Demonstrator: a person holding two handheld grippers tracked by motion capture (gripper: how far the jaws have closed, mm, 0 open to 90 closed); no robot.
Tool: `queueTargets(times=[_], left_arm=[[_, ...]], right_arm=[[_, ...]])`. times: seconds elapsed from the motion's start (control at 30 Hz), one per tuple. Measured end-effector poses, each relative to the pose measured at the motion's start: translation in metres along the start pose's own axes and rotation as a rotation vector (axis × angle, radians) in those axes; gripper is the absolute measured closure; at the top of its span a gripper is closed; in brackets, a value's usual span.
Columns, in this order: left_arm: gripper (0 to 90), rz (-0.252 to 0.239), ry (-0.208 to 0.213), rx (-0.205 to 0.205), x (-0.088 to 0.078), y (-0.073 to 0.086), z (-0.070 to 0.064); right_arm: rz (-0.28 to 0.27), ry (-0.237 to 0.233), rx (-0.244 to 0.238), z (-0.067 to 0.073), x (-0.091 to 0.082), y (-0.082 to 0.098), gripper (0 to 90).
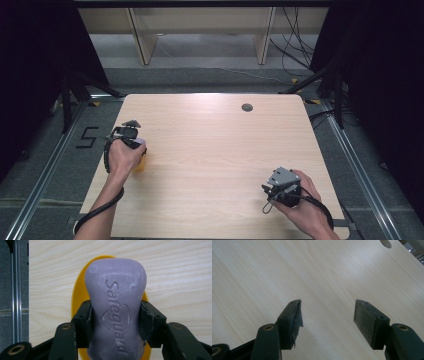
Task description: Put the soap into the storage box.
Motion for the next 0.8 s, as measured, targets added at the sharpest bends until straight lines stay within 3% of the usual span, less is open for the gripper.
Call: queueTargets(times=[0.2, 0.33, 0.37, 0.63, 0.8], left_arm=[[48.9, 0.008, 0.01, -0.026, 0.003, 0.002, 0.0], [48.8, 0.016, 0.016, -0.021, 0.004, 0.003, 0.001], [48.8, -0.005, 0.018, -0.027, 0.006, 0.002, 0.001], [48.4, 0.038, 0.026, -0.016, 0.01, 0.007, 0.003], [47.2, -0.001, 0.021, -0.038, 0.006, 0.003, 0.003]], right_arm=[[0.002, -0.001, -0.002, 0.0, 0.0, 0.0, 39.7], [0.002, 0.001, 0.0, -0.001, 0.0, 0.0, 39.7], [0.002, 0.0, 0.0, -0.001, 0.0, 0.0, 39.7], [0.002, 0.0, -0.002, 0.0, 0.0, 0.0, 39.7], [0.002, 0.001, -0.001, -0.001, 0.0, 0.0, 39.7]])
Point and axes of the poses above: each handheld gripper's, and its own axes: x roughly forward along the jaws, y roughly out of its underside, z roughly to its left, the point moved 10 cm from there along x, roughly forward along the jaws, and after that the axes turned 2 degrees about z, right-handed, at the moved point
